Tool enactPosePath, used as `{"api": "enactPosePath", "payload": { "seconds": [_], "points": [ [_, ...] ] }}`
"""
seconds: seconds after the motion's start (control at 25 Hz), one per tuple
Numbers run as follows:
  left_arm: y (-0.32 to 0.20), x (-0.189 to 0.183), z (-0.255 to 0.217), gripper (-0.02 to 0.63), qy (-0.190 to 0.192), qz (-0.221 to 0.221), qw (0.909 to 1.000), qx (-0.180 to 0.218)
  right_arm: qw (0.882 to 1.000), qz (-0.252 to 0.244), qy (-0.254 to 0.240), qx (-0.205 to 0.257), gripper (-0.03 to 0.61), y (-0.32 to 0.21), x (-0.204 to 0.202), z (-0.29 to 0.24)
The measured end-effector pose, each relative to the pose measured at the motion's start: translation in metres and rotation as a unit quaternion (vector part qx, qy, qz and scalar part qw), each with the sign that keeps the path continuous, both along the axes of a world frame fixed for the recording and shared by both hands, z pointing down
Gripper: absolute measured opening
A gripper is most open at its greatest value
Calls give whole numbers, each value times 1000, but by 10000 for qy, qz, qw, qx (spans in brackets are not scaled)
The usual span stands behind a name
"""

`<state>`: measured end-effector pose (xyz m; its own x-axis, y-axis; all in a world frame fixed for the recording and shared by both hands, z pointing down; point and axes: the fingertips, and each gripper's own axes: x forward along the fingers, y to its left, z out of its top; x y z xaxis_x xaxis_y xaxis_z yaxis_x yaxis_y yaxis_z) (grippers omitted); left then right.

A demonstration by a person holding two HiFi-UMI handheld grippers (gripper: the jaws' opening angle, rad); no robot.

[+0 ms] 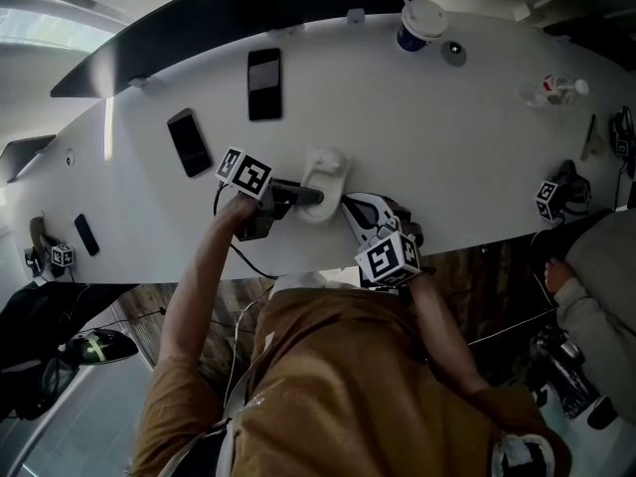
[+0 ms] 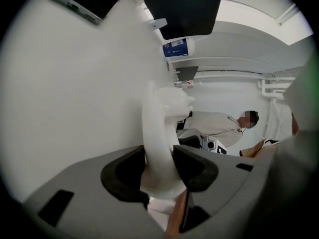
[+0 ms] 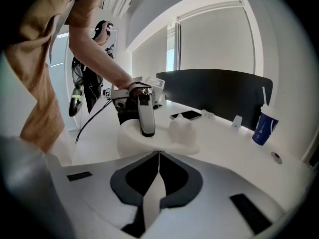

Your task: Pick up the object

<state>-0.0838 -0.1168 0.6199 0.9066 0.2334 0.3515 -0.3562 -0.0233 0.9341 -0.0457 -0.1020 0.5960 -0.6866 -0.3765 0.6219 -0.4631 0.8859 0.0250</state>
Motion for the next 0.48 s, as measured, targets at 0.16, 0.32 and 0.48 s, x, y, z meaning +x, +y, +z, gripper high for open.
{"api": "enactPosePath", "payload": {
  "seconds": [0.16,0.32,0.48],
  "points": [
    [-1,0,-5,183,134,-318,9994,45,9997,231,-21,49,12,-4,11,0],
    [-9,-4,-15,181,290,-757,9965,222,9987,502,-18,79,12,-12,24,-8],
    [-17,-10,-29,179,381,-1164,9914,465,9968,775,-99,160,11,-20,35,-18]
  ]
}}
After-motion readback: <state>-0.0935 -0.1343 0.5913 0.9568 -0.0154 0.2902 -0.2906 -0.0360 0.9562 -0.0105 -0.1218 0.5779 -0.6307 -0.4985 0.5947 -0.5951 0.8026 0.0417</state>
